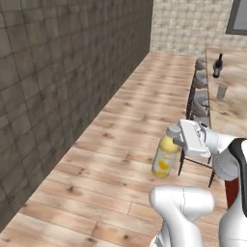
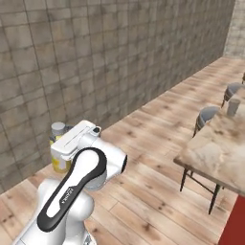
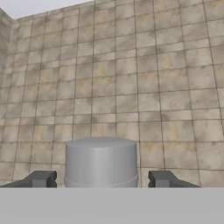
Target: There is a wine glass and glass cup on the dining counter. Place the wine bottle next to the wine glass and the juice bottle next to the glass cup.
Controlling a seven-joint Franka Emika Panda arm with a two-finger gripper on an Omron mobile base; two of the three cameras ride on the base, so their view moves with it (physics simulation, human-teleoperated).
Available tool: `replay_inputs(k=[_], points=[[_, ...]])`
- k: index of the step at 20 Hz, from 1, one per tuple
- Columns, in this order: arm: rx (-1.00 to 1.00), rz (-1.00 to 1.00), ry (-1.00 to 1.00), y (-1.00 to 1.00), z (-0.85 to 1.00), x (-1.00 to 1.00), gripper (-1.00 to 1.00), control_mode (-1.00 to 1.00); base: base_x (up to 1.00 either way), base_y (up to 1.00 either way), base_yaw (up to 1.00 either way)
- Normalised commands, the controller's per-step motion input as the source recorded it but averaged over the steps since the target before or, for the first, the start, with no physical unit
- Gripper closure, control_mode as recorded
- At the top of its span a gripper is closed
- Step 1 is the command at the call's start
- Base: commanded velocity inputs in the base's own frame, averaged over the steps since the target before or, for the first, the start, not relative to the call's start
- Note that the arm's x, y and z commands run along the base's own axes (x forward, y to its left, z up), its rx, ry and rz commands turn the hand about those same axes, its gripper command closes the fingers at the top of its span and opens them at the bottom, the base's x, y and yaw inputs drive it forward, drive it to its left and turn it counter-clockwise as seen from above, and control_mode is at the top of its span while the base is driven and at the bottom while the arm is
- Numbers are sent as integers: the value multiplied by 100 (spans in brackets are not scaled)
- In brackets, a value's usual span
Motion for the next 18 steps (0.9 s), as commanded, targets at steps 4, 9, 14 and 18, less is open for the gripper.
replay_inputs(k=[4, 9, 14, 18], points=[[0, 0, 0, 0, 0, 0, 100, 100, 79, 36, -28], [0, 0, 0, 0, 0, 0, 100, 100, 78, 37, -31], [0, 0, 0, 0, 0, 0, 100, 100, 71, 37, -39], [0, 0, 0, 0, 0, 0, 100, 100, 61, 36, -50]])
